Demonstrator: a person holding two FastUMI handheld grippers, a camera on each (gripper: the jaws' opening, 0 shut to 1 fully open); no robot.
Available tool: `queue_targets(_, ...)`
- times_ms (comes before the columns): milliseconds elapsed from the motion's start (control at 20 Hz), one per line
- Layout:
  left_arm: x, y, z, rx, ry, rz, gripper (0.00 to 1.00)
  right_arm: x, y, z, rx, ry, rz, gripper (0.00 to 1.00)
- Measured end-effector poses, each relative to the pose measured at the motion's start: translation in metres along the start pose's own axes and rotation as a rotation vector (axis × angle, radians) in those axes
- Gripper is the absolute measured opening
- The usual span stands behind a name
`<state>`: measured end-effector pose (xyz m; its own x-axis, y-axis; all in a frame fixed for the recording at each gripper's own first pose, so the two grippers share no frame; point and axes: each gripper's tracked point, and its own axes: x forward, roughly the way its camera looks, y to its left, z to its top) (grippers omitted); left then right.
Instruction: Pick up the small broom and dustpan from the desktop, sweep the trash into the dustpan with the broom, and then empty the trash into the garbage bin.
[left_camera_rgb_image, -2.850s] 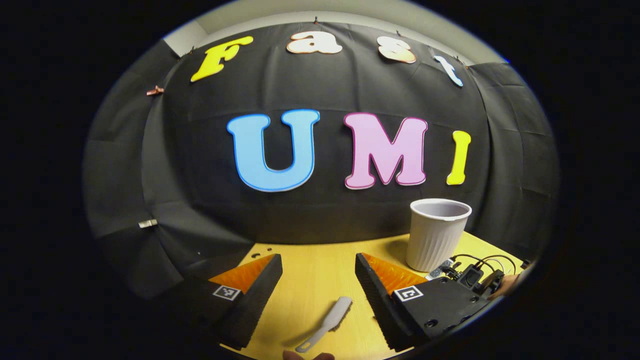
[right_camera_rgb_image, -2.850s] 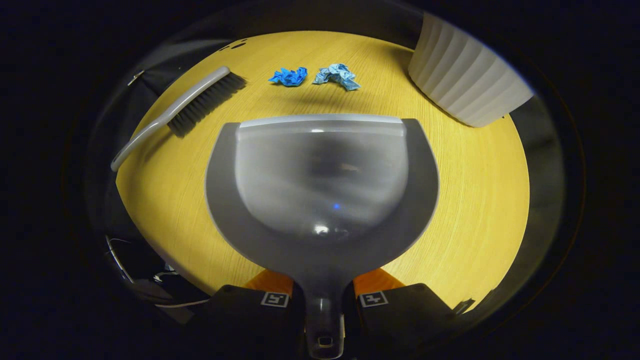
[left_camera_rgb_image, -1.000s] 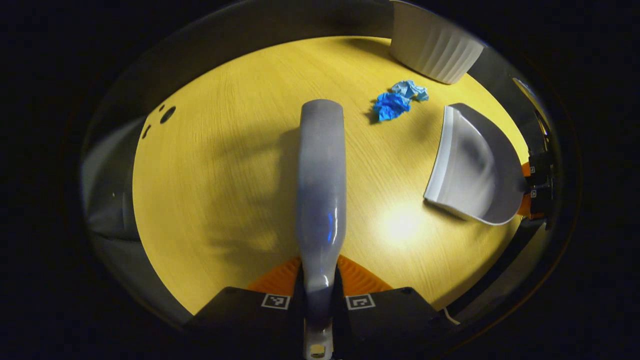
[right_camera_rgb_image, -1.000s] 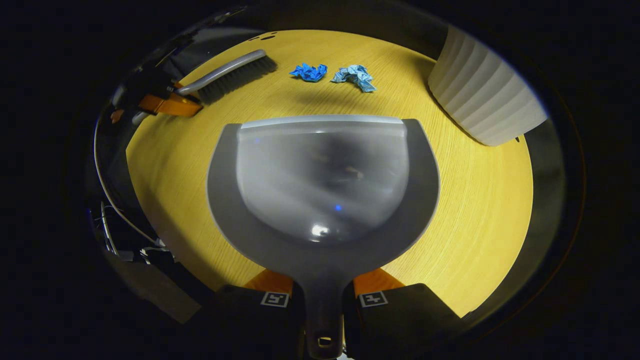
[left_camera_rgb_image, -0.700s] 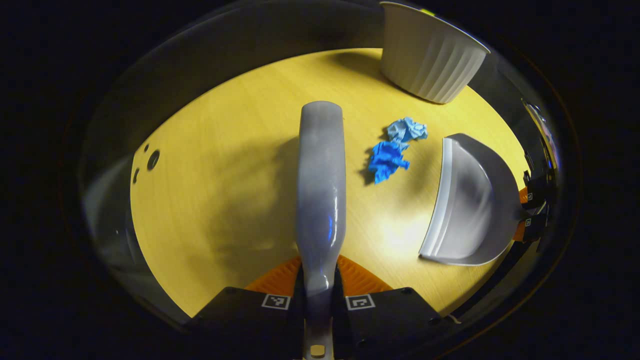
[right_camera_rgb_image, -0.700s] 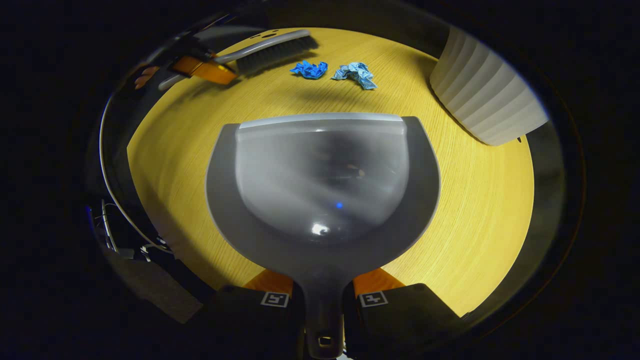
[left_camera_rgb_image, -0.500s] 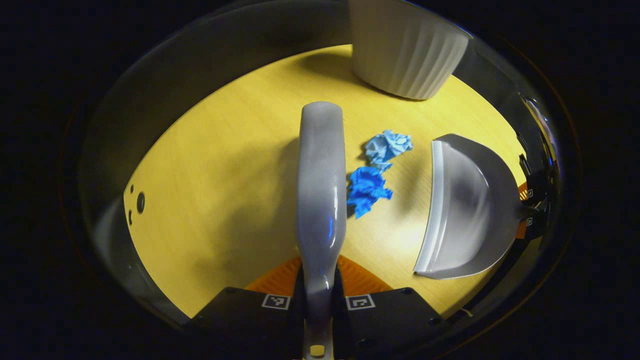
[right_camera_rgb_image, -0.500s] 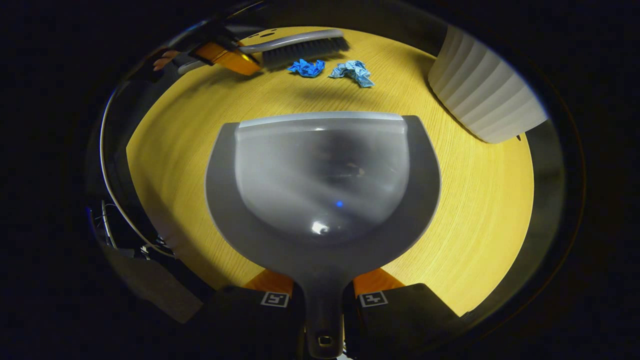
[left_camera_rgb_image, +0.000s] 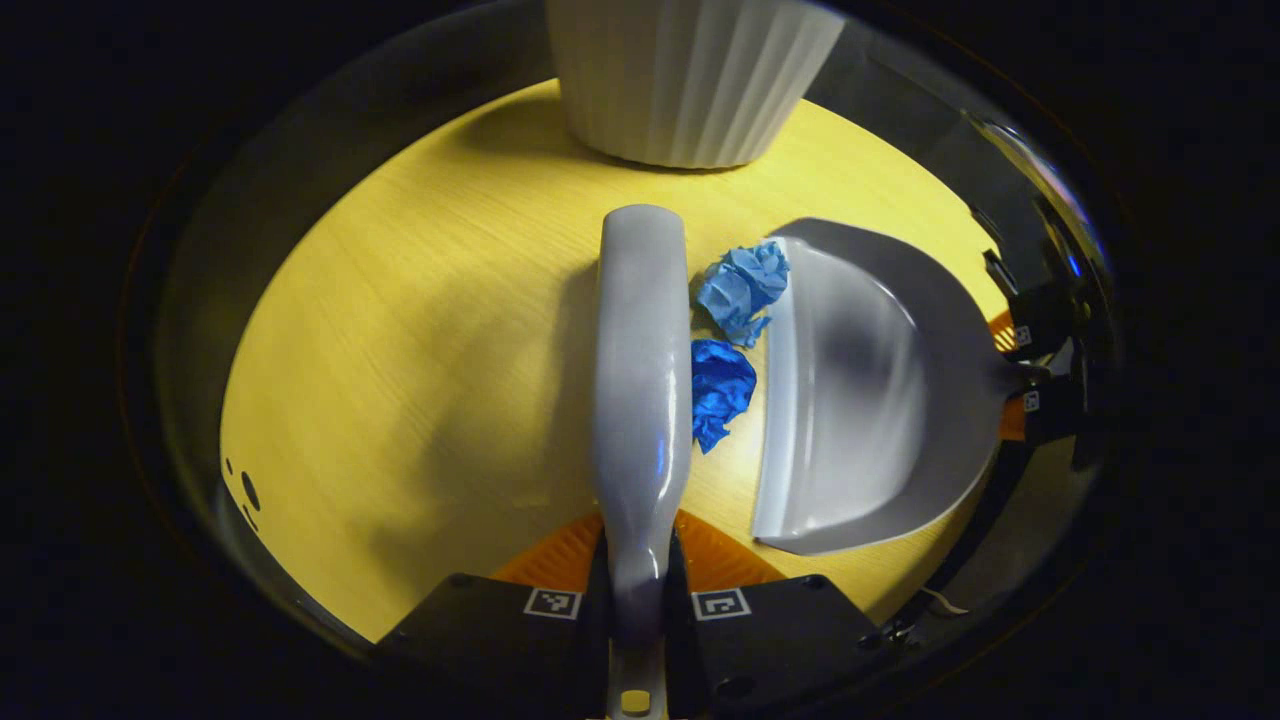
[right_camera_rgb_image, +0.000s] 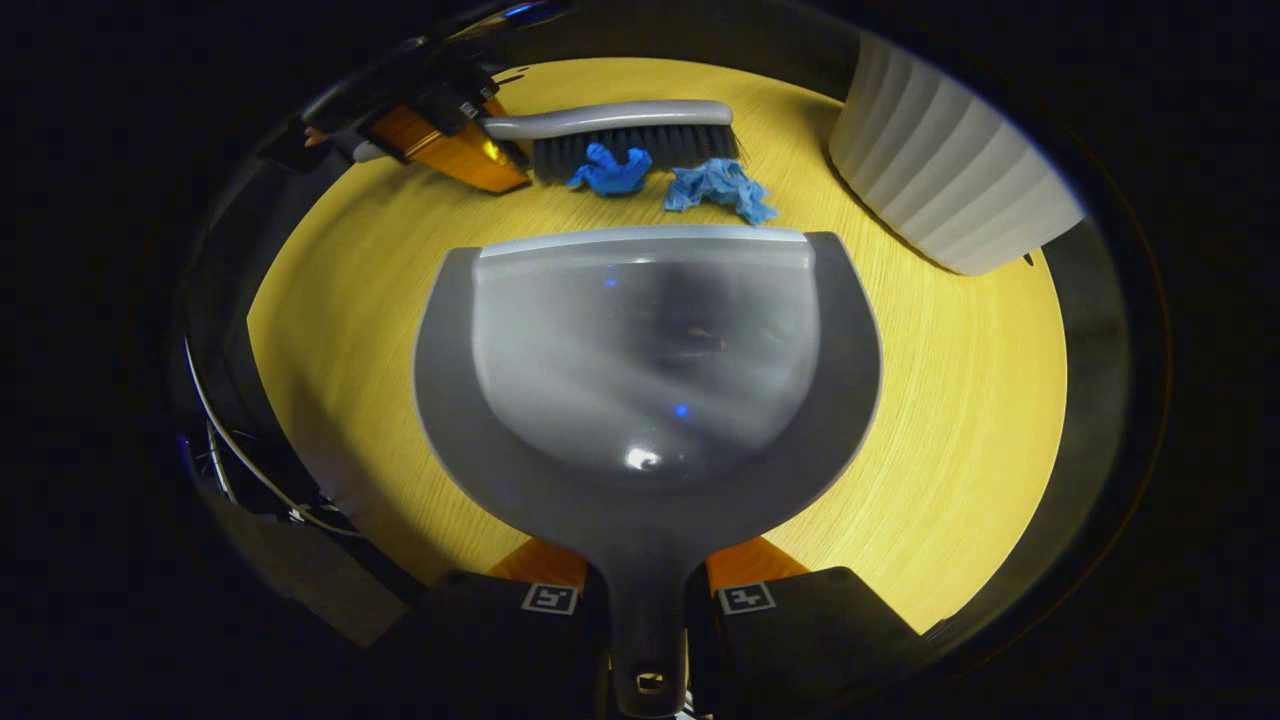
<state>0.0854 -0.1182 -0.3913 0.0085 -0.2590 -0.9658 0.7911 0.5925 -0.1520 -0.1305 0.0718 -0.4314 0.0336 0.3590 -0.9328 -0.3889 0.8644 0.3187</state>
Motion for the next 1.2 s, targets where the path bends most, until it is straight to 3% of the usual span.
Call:
queue_targets(250, 0.001, -0.041, -0.005, 0.022, 0.023, -0.121, 0.26, 0.000, -0.001, 0.001, -0.003, -0.007, -0.001, 0.36)
queue_targets(450, -0.004, -0.043, -0.009, 0.022, 0.027, -0.149, 0.29, -0.002, -0.002, 0.001, -0.018, -0.024, -0.001, 0.36)
queue_targets(850, -0.020, -0.009, -0.028, -0.156, -0.075, -0.036, 0.26, -0.010, -0.006, 0.005, -0.002, -0.148, -0.056, 0.36)
queue_targets(1050, -0.024, 0.031, -0.064, -0.332, -0.057, 0.036, 0.29, -0.032, -0.006, 0.008, 0.090, -0.165, -0.063, 0.36)
queue_targets(1100, -0.022, 0.035, -0.074, -0.370, -0.049, 0.041, 0.25, -0.043, -0.007, 0.013, 0.119, -0.161, -0.072, 0.36)
queue_targets(1200, -0.014, 0.046, -0.081, -0.412, -0.041, 0.051, 0.26, -0.061, -0.012, 0.022, 0.181, -0.160, -0.093, 0.36)
